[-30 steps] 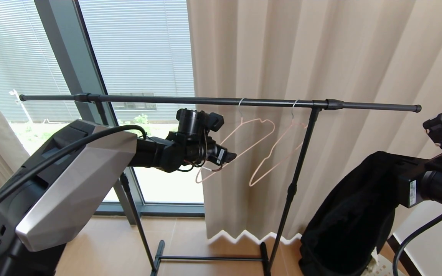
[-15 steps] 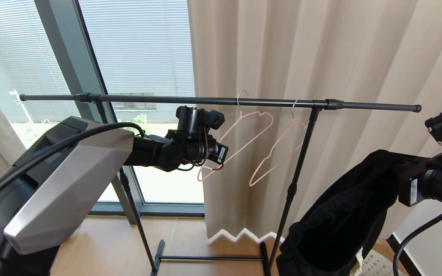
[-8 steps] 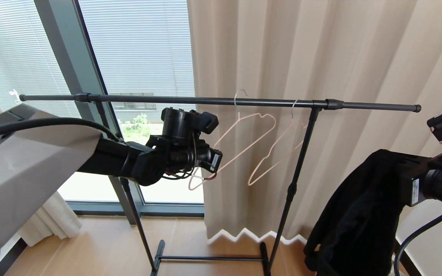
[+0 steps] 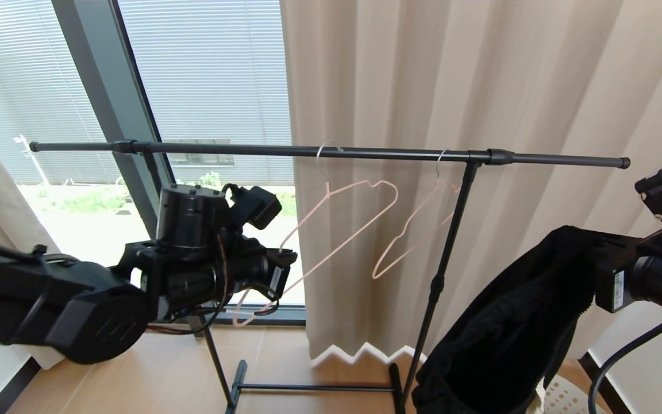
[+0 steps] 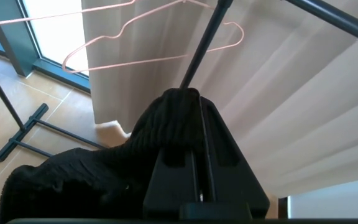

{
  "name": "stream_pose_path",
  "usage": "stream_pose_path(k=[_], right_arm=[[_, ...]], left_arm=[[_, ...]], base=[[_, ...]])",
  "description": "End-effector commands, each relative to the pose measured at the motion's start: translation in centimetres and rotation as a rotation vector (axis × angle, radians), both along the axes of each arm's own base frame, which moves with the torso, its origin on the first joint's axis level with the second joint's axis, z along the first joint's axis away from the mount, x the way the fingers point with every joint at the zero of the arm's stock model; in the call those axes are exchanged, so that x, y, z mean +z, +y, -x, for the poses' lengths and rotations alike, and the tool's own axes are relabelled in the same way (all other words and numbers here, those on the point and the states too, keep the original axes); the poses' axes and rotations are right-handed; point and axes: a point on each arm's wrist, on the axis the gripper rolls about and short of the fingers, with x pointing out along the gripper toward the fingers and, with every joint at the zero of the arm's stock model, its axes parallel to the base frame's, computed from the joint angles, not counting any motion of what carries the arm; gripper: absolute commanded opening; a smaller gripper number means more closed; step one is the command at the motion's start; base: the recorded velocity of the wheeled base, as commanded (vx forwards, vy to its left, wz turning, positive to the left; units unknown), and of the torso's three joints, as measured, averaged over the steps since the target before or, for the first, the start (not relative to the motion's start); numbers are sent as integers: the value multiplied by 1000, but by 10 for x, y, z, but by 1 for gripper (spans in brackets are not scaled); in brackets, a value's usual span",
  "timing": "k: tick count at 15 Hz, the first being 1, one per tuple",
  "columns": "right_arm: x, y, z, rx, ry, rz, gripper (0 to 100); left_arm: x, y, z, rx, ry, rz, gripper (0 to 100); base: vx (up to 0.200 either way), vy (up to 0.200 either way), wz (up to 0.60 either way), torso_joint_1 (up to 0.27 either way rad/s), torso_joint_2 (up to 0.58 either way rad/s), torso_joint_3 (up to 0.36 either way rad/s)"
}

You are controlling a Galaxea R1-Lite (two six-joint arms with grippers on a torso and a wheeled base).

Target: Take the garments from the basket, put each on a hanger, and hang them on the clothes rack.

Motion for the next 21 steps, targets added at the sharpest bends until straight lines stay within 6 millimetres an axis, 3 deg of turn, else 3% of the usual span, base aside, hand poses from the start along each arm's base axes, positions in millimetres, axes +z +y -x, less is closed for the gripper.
stream_pose_path(k=[1,6,10,14,17,21], right_arm=[[-6,6,-10,9,38,27,0],[1,18,-52,-106,27,247,0],[0,21,-70,-200,33,314,0],[9,22,-75,-248,6,326,0],[11,24,-74,-262,1,334,0],[6,42,-64,-215,1,350,0]], left_arm=[[15,25,44,0,-48,27,0],[12,49,94,-35,-95,54,0],[2,44,117,-172,-78,56,0],[-5,27,131,-290,-60,32,0],[-12,17,128,-323,-30,16,0],[-22,-3,123,-392,8,2,0]], base=[[0,0,0,0,0,0],[0,0,0,0,0,0],[0,0,0,0,0,0],[0,0,0,0,0,0],[0,0,0,0,0,0],[0,0,0,0,0,0]])
